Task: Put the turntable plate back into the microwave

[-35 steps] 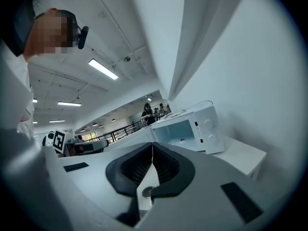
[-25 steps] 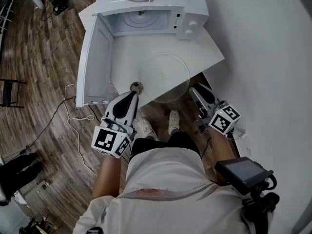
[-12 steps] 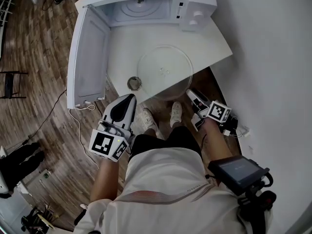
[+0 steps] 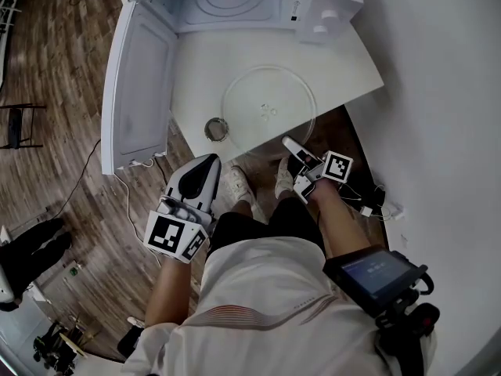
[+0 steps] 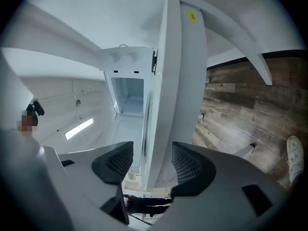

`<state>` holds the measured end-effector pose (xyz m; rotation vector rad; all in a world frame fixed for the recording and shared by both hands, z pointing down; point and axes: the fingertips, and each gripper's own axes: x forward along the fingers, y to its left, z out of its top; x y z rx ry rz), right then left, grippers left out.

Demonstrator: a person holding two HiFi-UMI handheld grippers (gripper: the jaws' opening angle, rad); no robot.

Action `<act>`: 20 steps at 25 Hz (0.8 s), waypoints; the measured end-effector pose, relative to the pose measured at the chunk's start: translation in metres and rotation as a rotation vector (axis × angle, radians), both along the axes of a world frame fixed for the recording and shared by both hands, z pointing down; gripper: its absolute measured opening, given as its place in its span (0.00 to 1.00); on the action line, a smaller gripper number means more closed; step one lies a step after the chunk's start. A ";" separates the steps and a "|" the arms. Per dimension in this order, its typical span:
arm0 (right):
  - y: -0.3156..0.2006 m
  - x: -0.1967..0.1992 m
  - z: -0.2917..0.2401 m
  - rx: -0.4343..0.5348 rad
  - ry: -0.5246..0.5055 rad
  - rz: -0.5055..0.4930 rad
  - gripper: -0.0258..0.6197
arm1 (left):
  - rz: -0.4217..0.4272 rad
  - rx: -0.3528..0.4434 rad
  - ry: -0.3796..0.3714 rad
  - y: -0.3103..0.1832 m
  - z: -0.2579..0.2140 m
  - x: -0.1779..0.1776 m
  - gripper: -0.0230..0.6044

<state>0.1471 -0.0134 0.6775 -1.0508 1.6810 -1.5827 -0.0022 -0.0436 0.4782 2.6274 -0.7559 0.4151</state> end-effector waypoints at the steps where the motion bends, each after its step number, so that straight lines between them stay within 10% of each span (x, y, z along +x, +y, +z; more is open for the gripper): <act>1: -0.001 -0.002 -0.001 0.007 -0.008 -0.006 0.44 | 0.000 -0.003 -0.001 0.000 0.001 -0.001 0.05; 5: -0.005 -0.001 0.001 0.001 -0.024 0.013 0.22 | -0.001 -0.008 0.001 -0.001 0.003 -0.003 0.05; 20: -0.007 -0.004 -0.007 0.053 -0.123 0.060 0.08 | 0.005 -0.036 0.017 0.000 0.008 -0.006 0.05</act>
